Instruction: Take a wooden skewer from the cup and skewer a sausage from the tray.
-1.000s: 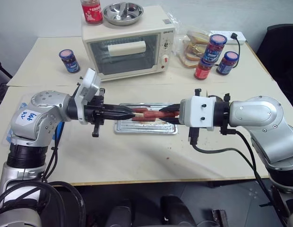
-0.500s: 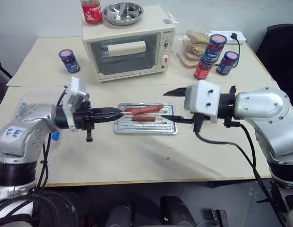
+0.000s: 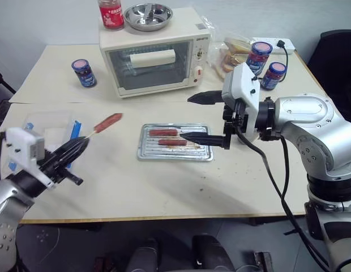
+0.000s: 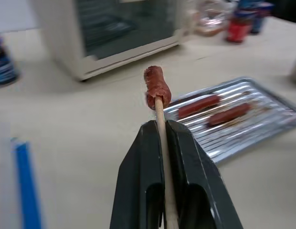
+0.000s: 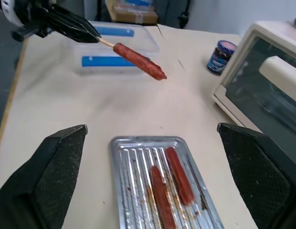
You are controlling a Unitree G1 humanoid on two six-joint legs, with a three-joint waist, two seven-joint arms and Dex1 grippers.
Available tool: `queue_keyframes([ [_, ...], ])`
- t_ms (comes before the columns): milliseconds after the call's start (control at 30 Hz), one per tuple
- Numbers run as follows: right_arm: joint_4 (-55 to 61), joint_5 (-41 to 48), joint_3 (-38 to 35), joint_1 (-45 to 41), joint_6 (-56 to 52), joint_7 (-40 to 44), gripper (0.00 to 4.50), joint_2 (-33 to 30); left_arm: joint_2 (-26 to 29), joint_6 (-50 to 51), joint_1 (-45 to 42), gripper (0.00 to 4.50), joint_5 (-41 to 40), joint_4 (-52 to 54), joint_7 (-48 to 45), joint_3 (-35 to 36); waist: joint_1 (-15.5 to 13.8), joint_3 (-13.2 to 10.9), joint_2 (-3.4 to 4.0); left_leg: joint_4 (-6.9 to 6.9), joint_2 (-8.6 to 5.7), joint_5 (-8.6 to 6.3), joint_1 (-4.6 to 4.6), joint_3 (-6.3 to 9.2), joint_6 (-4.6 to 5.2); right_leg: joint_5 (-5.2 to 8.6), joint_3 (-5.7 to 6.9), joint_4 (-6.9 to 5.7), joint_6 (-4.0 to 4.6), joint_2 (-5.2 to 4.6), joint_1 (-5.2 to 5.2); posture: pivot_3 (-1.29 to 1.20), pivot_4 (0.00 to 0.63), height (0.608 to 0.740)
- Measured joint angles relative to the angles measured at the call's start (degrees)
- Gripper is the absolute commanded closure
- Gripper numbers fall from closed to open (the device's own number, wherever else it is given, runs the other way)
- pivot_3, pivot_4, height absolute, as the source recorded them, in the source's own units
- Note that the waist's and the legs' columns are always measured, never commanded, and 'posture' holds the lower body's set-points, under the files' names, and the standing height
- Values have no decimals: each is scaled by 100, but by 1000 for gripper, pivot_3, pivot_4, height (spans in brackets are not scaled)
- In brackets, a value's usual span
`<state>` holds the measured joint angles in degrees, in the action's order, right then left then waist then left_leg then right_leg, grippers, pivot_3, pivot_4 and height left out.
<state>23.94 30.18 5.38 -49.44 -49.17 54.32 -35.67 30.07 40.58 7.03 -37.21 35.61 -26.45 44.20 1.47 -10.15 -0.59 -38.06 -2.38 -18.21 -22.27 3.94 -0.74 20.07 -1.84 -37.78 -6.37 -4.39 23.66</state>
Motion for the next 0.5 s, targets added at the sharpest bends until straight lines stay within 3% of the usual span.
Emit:
queue_keyframes([
  [267,-186,43,158,-44,73,45,38,36,-547,-366,242,4500,-292,-362,721,997,-2,3,-5,0,-1,-1,1,0,1,0,2,1,0,0,-2,0,150,740],
  [500,-195,44,180,-43,171,61,38,36,-427,-909,103,4500,-37,-1493,800,819,-5,4,-8,0,-1,-1,1,0,1,0,3,2,0,0,-2,0,150,740],
])
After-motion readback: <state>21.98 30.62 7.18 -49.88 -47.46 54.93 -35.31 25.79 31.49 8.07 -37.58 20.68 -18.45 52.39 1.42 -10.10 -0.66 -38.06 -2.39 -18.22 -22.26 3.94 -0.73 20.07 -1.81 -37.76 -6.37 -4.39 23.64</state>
